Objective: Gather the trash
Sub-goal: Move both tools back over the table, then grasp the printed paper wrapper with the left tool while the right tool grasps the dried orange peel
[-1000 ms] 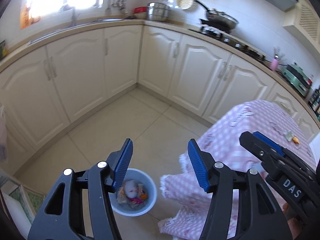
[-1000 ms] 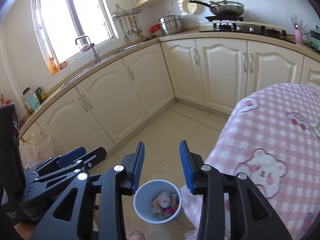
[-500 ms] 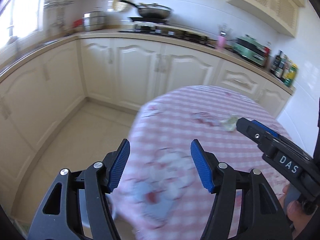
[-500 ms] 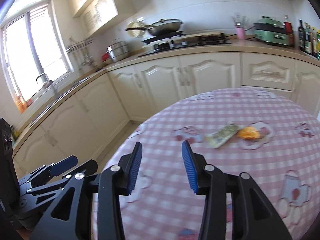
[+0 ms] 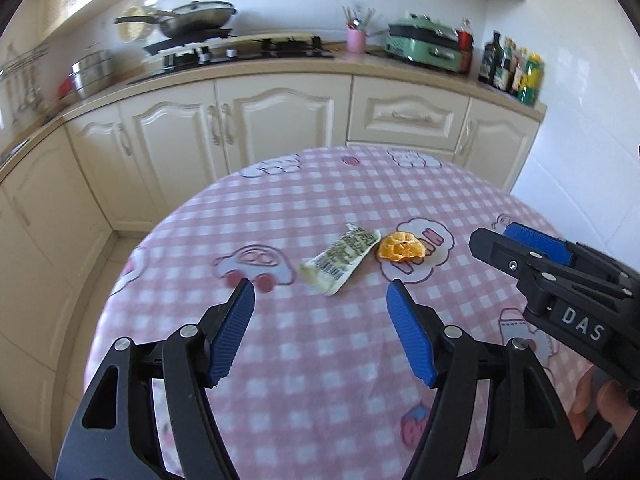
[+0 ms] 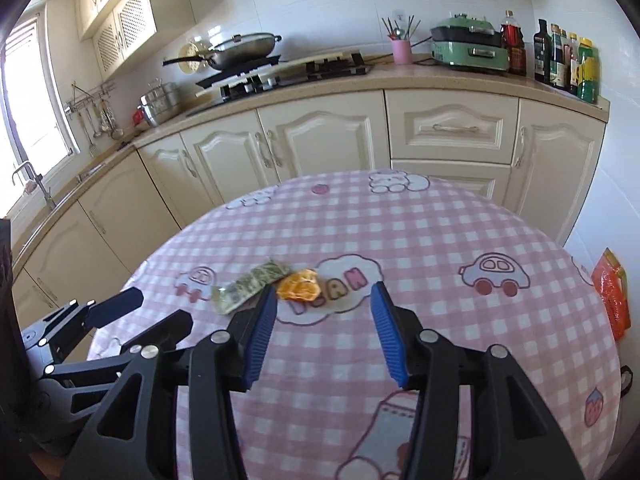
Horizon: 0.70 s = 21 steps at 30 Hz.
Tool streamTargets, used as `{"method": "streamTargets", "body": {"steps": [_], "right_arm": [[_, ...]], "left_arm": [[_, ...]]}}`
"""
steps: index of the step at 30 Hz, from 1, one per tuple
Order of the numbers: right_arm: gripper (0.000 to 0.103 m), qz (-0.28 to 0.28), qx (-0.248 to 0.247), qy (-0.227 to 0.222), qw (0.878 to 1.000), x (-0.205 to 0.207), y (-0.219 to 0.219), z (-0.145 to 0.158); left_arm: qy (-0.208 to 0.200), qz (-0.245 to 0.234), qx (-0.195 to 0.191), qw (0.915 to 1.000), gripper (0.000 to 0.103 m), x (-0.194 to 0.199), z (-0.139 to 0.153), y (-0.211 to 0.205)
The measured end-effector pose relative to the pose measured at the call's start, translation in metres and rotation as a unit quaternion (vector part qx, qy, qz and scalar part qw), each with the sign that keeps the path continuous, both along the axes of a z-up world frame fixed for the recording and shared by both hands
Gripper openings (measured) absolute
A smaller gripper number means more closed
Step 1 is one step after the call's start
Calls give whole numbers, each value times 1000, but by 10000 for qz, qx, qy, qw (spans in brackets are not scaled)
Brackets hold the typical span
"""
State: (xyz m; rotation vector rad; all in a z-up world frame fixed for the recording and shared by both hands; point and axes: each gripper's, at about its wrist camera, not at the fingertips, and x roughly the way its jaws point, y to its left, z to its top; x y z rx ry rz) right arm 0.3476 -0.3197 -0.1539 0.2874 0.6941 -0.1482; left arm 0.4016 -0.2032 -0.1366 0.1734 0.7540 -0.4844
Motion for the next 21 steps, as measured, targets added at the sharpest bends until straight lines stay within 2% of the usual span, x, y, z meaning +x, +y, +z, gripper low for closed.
{"method": "streamTargets", "body": {"steps": [4,11,15,17,18,21], "right_arm": [[49,36,67,155,9999,10,-13,-15],[50,90,129,333,9993,26,-25,-31],[52,280,95,400,9988,35,-20,-37],[53,435,121,453,9980,41,-15,-39],[54,474,105,460,9978,43,-13,-39],[55,559,-76,495,9972,51,-4,-38]], "left_arm": [[158,-174,125,9996,66,16,-14,-16],[273,-15,431,9987,66,42,-32,-32],[473,40,377,9982,66,55,-36,-35],[524,58,404,9978,61,58,-38,-36],[508,54,385,9979,48,59,-37,-37],[512,53,326,9981,32,61,-37,-36]]}}
